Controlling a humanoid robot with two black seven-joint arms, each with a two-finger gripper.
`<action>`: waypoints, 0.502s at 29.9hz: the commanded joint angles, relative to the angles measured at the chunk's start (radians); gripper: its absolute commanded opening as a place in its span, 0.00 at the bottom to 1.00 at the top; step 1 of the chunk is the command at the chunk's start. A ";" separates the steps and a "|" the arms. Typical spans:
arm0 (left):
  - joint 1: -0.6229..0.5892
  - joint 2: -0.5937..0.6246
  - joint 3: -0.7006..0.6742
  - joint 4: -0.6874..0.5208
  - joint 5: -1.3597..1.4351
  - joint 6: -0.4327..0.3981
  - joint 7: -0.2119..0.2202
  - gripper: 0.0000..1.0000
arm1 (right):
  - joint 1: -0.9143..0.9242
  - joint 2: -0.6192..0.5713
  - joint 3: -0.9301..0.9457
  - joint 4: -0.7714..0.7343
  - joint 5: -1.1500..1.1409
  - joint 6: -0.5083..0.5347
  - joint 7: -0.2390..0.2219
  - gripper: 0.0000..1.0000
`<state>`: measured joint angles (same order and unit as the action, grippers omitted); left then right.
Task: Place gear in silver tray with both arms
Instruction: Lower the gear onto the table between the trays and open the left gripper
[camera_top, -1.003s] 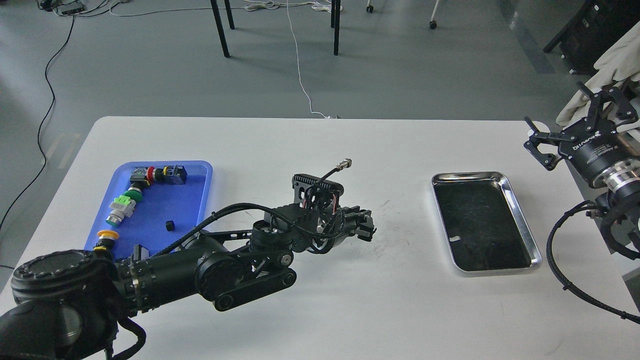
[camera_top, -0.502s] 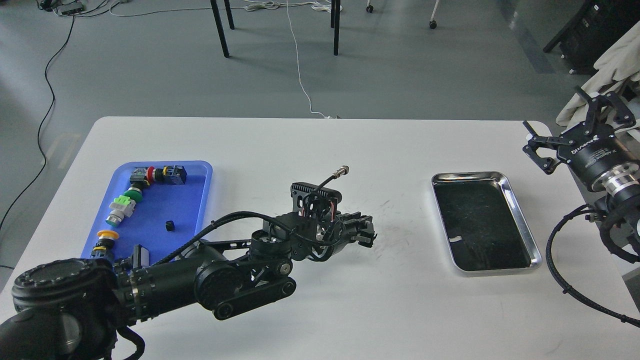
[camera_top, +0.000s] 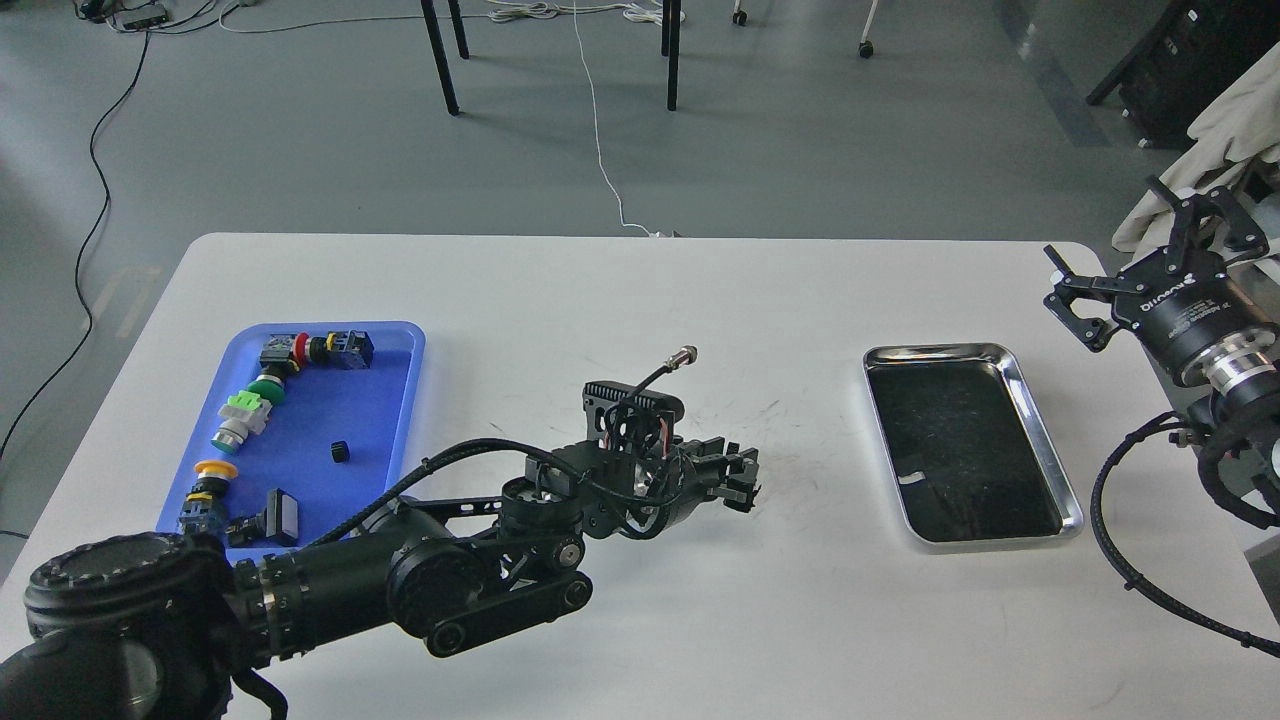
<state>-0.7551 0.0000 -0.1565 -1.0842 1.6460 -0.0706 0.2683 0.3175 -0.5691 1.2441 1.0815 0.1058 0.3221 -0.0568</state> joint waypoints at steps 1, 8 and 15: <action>0.000 0.000 0.000 0.000 -0.008 0.025 0.002 0.55 | 0.000 0.000 0.002 0.000 0.000 0.000 0.000 0.99; -0.016 0.000 -0.017 -0.003 -0.044 0.095 0.014 0.92 | 0.000 0.000 0.002 0.002 0.000 0.000 0.000 0.99; -0.029 0.000 -0.231 -0.026 -0.118 0.112 0.019 0.98 | 0.003 0.000 0.002 0.011 0.000 0.002 -0.003 0.99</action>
<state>-0.7824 0.0000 -0.2852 -1.0961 1.5382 0.0395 0.2859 0.3178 -0.5691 1.2469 1.0890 0.1058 0.3221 -0.0582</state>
